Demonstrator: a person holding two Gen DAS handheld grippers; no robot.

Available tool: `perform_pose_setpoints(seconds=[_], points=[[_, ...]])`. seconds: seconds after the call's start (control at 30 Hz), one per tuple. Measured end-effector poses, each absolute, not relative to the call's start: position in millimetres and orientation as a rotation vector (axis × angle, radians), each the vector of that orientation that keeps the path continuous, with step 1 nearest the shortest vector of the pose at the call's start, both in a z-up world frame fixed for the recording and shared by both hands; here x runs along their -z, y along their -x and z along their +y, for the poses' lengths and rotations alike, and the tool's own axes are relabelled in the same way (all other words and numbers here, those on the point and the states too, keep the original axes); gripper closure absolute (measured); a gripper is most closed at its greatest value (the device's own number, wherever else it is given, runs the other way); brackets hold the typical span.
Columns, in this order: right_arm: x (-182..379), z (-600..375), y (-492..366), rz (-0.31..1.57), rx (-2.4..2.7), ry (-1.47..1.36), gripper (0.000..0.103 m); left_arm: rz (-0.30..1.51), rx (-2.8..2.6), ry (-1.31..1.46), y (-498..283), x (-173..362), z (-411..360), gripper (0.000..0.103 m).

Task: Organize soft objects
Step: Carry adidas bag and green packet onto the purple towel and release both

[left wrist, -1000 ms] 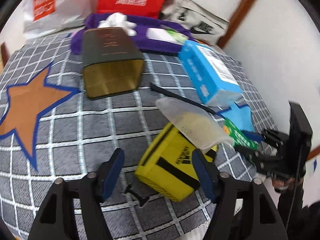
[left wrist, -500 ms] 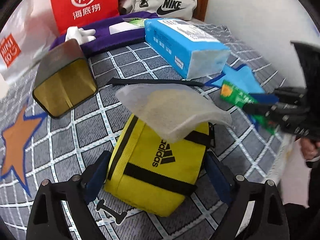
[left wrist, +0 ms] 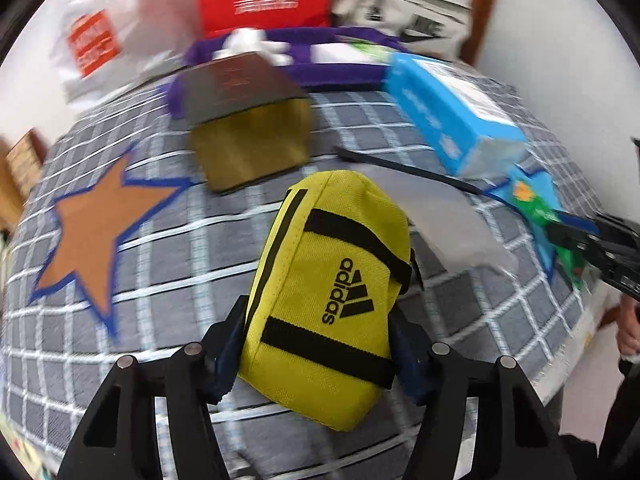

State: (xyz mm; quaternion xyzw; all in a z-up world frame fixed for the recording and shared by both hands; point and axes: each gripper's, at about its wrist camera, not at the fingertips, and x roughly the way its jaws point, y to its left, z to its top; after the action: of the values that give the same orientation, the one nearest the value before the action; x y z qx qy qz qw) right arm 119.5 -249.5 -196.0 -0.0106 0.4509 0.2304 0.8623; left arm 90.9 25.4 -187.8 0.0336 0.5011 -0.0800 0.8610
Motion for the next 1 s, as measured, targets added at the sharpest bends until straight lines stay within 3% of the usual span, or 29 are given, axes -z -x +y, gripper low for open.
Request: perform_pose_setpoints(seconds=[1.0], points=[[100, -241, -167, 0.813, -0.422, -0.017, 0.078, 0.909, 0.179, 0.155, -129, 86, 57, 0.042]])
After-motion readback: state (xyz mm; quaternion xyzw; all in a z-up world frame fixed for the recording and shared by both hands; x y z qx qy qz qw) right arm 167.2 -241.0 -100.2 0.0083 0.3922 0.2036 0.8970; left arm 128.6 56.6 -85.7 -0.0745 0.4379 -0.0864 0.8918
